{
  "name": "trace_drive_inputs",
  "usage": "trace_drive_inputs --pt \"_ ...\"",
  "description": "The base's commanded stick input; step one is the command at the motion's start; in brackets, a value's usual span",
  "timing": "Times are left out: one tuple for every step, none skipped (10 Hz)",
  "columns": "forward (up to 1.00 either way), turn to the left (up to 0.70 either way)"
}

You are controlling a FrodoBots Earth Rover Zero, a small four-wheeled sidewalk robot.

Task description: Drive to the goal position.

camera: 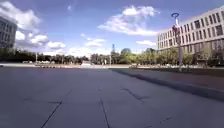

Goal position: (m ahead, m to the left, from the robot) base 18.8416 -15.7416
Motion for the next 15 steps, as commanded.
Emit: trace_drive_inputs --pt "0.7 0.14" --pt "0.7 0.05" --pt "0.7 0.0" --pt "0.7 0.0" --pt "0.7 0.0" --pt "0.7 0.0" --pt "0.7 0.0" --pt "0.7 0.0" --pt "0.7 0.0" --pt "0.7 0.0" --pt "0.7 0.0" --pt "0.7 0.0" --pt "0.7 0.0" --pt "0.7 0.0" --pt "0.7 0.0"
